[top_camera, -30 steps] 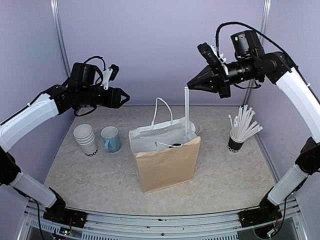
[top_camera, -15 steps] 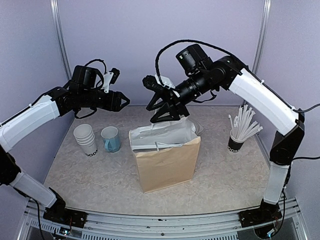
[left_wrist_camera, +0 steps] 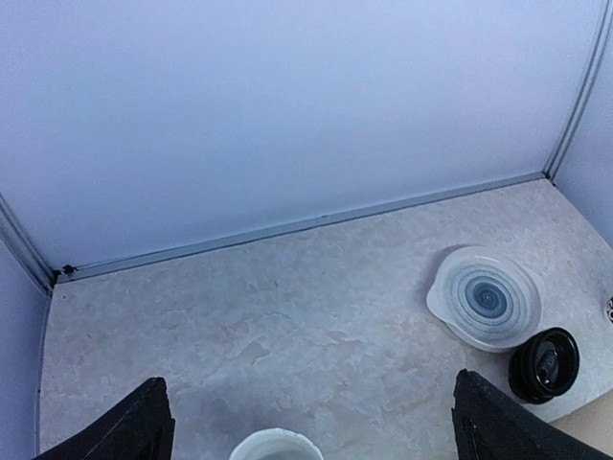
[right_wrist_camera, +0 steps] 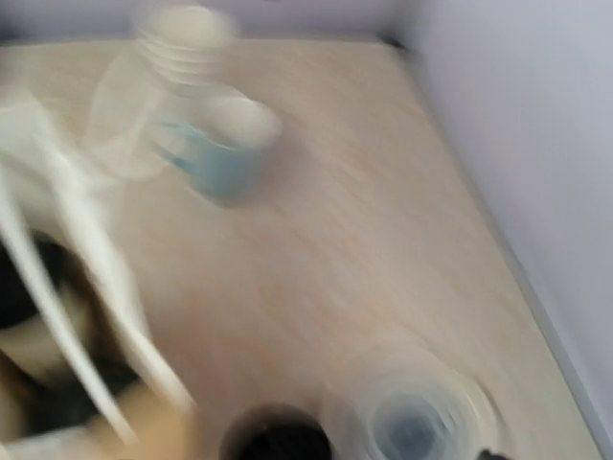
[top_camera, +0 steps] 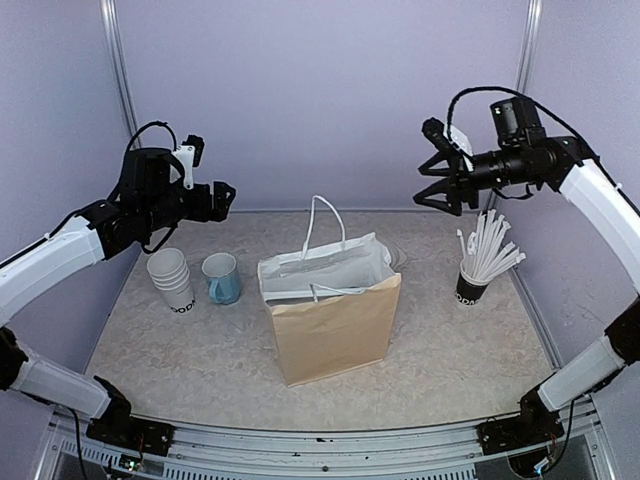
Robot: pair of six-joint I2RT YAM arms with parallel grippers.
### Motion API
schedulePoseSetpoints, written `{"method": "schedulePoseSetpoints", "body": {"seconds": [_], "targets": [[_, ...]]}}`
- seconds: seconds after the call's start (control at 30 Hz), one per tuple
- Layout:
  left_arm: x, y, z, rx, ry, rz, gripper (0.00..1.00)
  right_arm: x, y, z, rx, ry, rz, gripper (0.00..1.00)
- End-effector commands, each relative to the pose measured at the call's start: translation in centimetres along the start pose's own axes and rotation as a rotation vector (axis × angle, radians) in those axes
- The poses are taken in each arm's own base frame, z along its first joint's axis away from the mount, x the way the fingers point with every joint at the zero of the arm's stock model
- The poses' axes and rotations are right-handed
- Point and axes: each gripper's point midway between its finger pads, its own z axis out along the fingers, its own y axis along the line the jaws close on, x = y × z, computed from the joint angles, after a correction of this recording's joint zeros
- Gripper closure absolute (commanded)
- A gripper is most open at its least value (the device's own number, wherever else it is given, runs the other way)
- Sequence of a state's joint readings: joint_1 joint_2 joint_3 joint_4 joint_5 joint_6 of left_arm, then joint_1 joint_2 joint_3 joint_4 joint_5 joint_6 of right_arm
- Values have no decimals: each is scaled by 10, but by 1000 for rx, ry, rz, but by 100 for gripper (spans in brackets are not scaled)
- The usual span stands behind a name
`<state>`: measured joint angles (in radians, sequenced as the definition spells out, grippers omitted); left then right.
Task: Pack the takeout coffee
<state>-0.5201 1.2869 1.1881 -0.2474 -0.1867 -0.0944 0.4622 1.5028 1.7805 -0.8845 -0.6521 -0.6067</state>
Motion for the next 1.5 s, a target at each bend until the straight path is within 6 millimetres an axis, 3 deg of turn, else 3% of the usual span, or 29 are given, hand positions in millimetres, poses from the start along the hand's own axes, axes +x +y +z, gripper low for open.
{"method": "schedulePoseSetpoints", "body": {"seconds": [0.0,0.07,0.17,0.23,0.33,0.47,0.83,1.1,1.33,1.47], "targets": [[-23,18,0,-77,-155,37,1,44,-42,-53,276,6,91,25],[-22,8,3,6,-156,54,6,82,-57,-73,366,56,183,31],[-21,2,2,128,-154,39,17,140,-59,-88,436,136,323,48],[-19,6,1,157,-153,5,23,167,-59,-100,480,155,398,54],[-19,13,-3,171,-175,-31,25,185,-54,-125,551,154,471,58],[-11,15,-2,210,-163,-72,26,193,-44,-142,626,180,478,59],[-4,11,1,255,-140,-98,28,203,-28,-151,654,258,505,60],[-3,10,1,265,-135,-104,28,227,-24,-144,613,335,561,65],[-2,9,1,273,-130,-107,28,237,-24,-143,617,370,577,75],[0,8,2,277,-125,-110,28,244,-23,-140,608,384,591,75]]}}
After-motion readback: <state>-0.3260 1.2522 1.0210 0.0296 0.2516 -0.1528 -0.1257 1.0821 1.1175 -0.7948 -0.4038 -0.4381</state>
